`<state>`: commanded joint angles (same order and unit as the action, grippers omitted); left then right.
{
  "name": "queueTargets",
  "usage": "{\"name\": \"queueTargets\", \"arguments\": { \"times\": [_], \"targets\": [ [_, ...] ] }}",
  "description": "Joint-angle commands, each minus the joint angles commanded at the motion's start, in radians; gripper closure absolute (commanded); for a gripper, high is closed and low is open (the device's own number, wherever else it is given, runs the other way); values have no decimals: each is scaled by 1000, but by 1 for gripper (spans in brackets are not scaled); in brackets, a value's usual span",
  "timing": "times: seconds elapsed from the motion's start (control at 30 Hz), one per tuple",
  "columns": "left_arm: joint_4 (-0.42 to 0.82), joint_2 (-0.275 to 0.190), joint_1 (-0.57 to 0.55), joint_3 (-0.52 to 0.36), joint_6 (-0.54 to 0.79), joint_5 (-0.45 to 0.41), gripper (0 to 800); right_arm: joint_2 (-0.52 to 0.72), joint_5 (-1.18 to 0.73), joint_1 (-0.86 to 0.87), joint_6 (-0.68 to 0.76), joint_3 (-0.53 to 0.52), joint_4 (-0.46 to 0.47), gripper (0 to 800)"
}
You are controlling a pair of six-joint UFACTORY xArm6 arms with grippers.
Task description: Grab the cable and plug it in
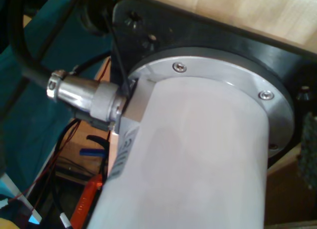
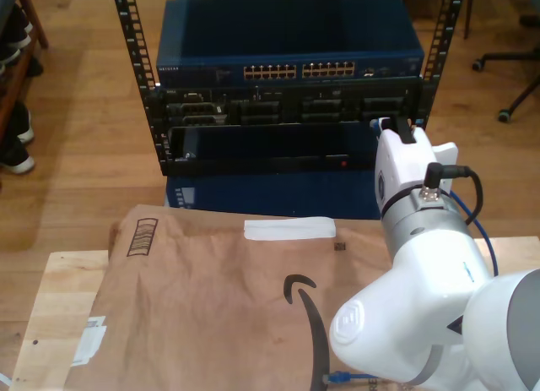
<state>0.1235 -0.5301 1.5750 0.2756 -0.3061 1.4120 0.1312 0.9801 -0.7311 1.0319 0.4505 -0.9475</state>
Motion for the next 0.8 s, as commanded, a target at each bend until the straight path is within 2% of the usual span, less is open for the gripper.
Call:
{"name": "queueTargets", "arguments": {
  "times": [0.23,0.57,0.7,0.8],
  "targets": [
    [0,-8,109,-18,77,-106,2,2,0,2,0,-3,-2,798],
    [-25,-29,115,-46,89,-153,2,2,-2,0,2,-11,-3,798],
    [-23,-80,117,-91,129,-213,2,2,0,2,2,-12,-3,798],
    [-28,-80,118,-92,170,-213,2,2,-2,2,2,-14,-12,798]
  ]
}}
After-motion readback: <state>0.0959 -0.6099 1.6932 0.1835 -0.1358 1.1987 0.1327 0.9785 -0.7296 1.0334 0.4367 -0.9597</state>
